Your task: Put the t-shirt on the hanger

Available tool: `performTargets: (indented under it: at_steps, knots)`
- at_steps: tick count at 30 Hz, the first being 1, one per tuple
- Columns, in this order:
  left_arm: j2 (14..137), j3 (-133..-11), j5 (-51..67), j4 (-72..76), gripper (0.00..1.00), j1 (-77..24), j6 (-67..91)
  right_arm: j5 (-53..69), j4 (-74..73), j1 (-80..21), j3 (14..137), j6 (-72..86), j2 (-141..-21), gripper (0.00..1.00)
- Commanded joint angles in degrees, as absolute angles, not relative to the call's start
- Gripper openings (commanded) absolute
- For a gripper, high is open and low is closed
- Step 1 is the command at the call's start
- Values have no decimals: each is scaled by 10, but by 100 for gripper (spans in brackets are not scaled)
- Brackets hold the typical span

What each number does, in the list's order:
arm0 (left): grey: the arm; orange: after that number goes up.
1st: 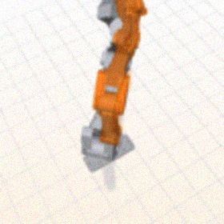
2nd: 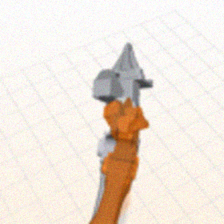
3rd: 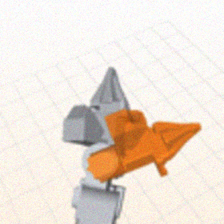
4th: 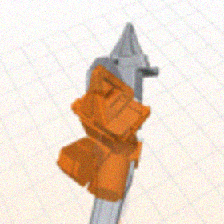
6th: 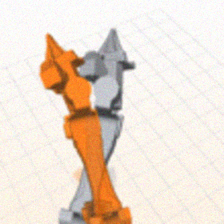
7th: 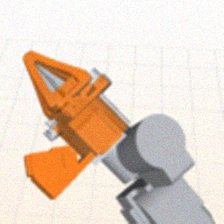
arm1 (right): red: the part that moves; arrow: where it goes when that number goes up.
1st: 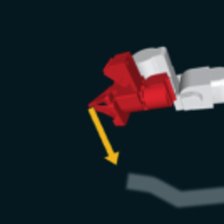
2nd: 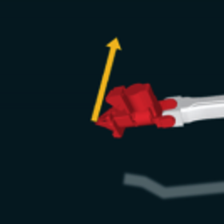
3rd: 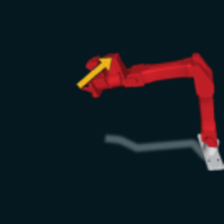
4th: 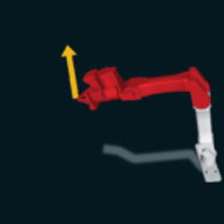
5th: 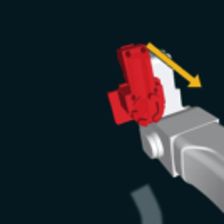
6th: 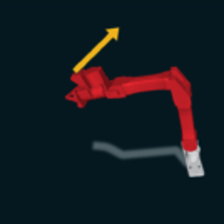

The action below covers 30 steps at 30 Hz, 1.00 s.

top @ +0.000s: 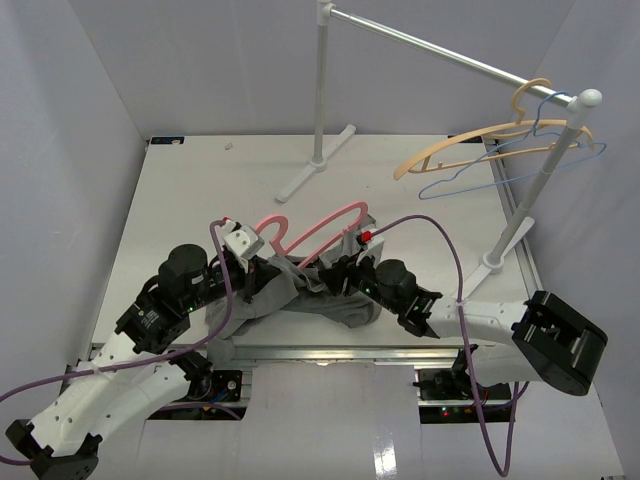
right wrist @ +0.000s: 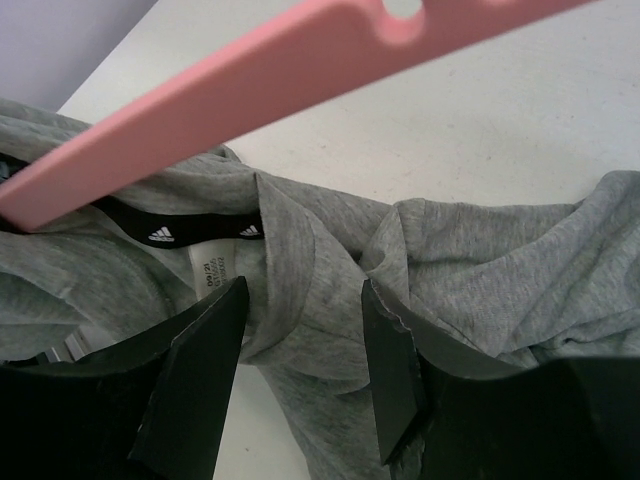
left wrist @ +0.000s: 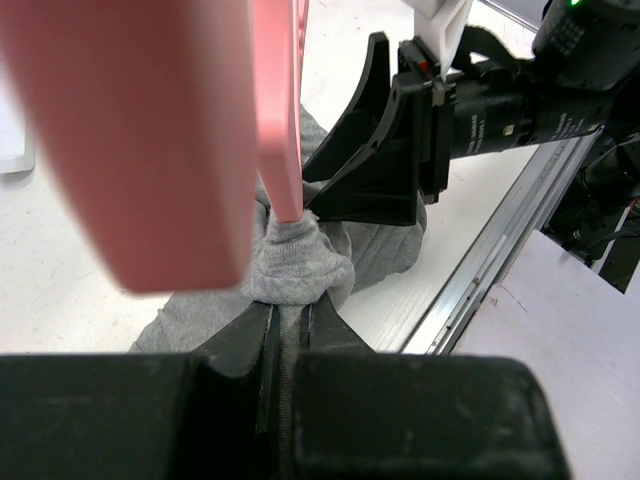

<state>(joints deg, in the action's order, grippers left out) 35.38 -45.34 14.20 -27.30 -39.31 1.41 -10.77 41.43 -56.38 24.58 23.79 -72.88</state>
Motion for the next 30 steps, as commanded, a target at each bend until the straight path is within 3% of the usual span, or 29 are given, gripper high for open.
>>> performTargets:
  at_steps: [1,3,5,7,10,16,22,30]
  knots:
    - [342,-453,146,-244,0,-391,20,-120,481,-570,270,243,-755,54]
    - [341,-453,145,-243,0,-391,20,-137,483,-572,270,247,-767,40]
    - [338,-454,142,-245,0,-392,17,-160,472,-572,269,249,-768,17]
    - [335,-456,151,-253,0,-392,7,-219,419,-571,279,253,-756,8]
    - [329,-462,177,-272,0,-392,2,-288,328,-545,308,244,-733,8]
    - [354,-512,215,-351,0,-392,-16,-251,260,-434,315,245,-656,8]
    - [372,-522,213,-389,0,-392,-25,-259,196,-392,340,228,-578,8]
    - [390,-521,161,-391,0,-392,-32,-230,96,-371,409,167,-558,8]
